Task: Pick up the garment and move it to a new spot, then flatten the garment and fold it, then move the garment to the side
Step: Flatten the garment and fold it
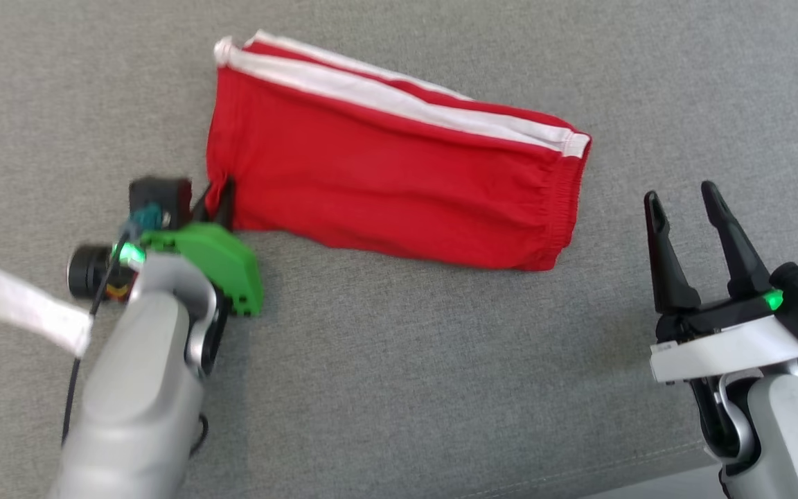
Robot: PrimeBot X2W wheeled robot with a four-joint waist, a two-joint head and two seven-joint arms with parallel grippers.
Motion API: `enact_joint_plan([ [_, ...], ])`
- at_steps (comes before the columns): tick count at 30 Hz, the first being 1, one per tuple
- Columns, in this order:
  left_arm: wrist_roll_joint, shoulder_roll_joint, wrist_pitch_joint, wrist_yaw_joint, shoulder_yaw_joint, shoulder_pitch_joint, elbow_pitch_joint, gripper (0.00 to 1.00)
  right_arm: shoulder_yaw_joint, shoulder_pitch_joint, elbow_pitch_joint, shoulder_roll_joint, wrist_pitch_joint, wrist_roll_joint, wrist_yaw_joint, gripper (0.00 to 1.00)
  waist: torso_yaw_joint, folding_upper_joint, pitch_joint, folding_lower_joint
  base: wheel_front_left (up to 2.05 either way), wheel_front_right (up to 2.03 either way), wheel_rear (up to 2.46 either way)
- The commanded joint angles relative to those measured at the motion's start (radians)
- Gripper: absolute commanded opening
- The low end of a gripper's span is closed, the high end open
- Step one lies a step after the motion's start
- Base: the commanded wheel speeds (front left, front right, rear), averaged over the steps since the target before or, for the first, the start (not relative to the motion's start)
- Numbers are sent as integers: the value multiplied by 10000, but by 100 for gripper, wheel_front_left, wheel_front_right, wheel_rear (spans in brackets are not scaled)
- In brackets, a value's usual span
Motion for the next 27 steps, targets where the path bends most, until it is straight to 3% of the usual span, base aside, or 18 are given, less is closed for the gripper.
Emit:
enact_joint_plan([
  [1,-147,143,163,157,47,961,-132,0,-15,213,1,-10,30,-51,-11,100,222,0,-461,0,0,0,0],
  [7,-372,223,926,800,18,3142,-2452,0,-136,593,-110,30,223,-76,-11,100,341,0,-829,0,0,0,0],
  [8,-405,221,1090,914,-3,3433,-2819,4,-141,626,-143,19,255,-85,-11,100,348,0,-866,0,0,0,0],
  [9,-472,194,1164,1003,23,3649,-3138,24,-141,656,-173,13,309,-102,-11,100,350,0,-893,0,0,0,0],
  [10,-482,175,1211,1151,52,3880,-3490,99,-154,694,-198,11,358,-115,-11,100,363,0,-929,0,0,0,0],
  [15,-519,-25,-157,1665,526,4502,-5247,100,-299,733,-444,0,642,-212,-11,100,484,0,-1072,0,0,0,0],
  [20,-258,172,-1795,1830,955,4704,-6224,100,-432,797,-759,-30,973,-381,-11,100,614,0,-1208,0,0,0,0],
  [27,126,535,-2152,1865,961,4975,-6757,100,-542,930,-1099,-34,1383,-488,-11,100,662,0,-1355,0,0,0,0],
])
